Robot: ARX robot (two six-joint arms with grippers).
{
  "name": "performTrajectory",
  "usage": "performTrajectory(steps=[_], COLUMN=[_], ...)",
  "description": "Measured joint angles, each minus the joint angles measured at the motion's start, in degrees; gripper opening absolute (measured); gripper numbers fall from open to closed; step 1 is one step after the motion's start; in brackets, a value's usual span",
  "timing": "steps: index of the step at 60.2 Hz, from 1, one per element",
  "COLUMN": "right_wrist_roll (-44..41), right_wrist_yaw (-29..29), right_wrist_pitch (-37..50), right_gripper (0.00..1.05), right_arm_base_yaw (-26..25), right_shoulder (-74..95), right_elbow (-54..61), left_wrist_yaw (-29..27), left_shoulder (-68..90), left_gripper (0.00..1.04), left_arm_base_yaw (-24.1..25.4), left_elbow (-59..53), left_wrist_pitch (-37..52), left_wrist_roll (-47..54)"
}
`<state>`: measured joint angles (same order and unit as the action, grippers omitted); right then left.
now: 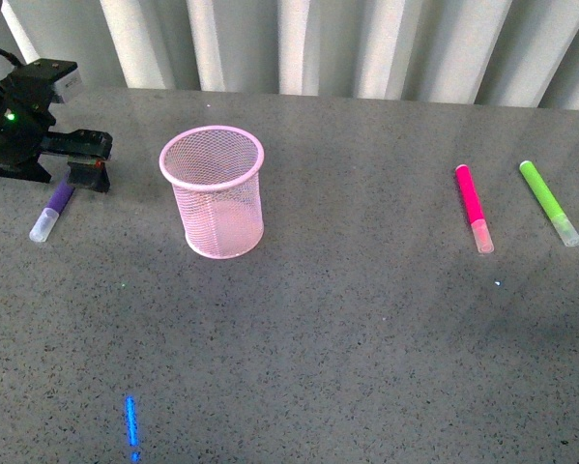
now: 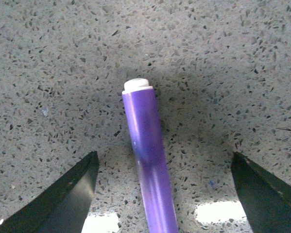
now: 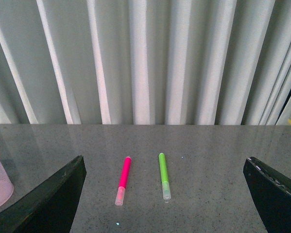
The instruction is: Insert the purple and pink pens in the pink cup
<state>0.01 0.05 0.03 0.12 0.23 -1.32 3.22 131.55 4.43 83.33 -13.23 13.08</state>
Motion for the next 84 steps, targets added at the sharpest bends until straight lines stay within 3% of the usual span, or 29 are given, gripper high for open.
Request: performTrajectory(steps=[22,27,72,84], right_wrist_roll=[0.00,0.00,0.00,0.00], right_wrist_yaw=[0.00,0.02,0.00,0.00], right_wrist_pitch=[0.00,0.00,0.00,0.00], right_gripper=[0.98,0.98,0.98,0.98], right_arm_base_yaw=[0.00,0.00,0.00,0.00], right_shoulder=[0.00,0.00,0.00,0.00], right_elbow=[0.00,0.00,0.00,0.00], left_wrist_yaw=[-0.26,-0.22,7.91,7.58], left_shoulder=[0.04,-0.11,-11.67,-20.31], left_gripper=[0.21,0.13,0.12,0.12], left_arm_base_yaw=[-1.27,-1.27,1.31,0.46], left_elbow=[0.17,-0.17,-16.46,-25.66], left_wrist_pitch=[-1.70,-1.44,18.12,36.48], left_wrist_roll=[-0.04,-0.04,-9.44,-15.28])
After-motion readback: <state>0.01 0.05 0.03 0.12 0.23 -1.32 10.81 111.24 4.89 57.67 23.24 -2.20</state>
